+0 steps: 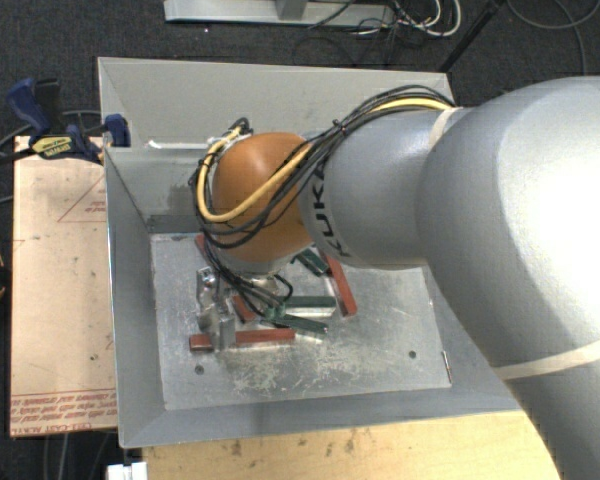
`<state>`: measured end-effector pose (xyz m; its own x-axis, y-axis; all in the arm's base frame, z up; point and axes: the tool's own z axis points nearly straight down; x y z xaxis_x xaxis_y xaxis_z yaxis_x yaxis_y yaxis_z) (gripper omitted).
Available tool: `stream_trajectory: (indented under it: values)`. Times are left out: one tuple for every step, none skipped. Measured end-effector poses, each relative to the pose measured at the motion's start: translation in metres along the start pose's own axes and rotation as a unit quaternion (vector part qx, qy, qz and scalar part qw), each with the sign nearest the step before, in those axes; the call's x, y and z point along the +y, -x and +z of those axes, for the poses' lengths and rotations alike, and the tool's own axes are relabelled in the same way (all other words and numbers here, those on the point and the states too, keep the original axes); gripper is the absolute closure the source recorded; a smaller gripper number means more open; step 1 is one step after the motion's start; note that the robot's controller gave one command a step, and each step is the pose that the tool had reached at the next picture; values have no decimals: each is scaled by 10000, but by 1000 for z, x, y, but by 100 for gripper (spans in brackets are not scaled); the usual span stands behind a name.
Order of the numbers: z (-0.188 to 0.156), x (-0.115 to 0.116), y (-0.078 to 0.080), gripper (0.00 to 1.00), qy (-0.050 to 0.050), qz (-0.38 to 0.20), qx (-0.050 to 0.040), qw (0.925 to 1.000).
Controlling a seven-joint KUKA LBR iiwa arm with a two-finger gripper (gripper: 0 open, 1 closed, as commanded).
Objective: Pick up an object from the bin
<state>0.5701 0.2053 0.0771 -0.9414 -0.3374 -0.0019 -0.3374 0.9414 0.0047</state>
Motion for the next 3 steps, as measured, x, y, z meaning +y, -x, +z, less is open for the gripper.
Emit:
stream_trajectory:
  values:
    - [1, -1, 1, 0, -7, 0, -56, 10000]
    - [1, -1, 1, 0, -7, 0, -56, 10000]
    - [1, -2, 1, 0, -7, -7, -57, 10000]
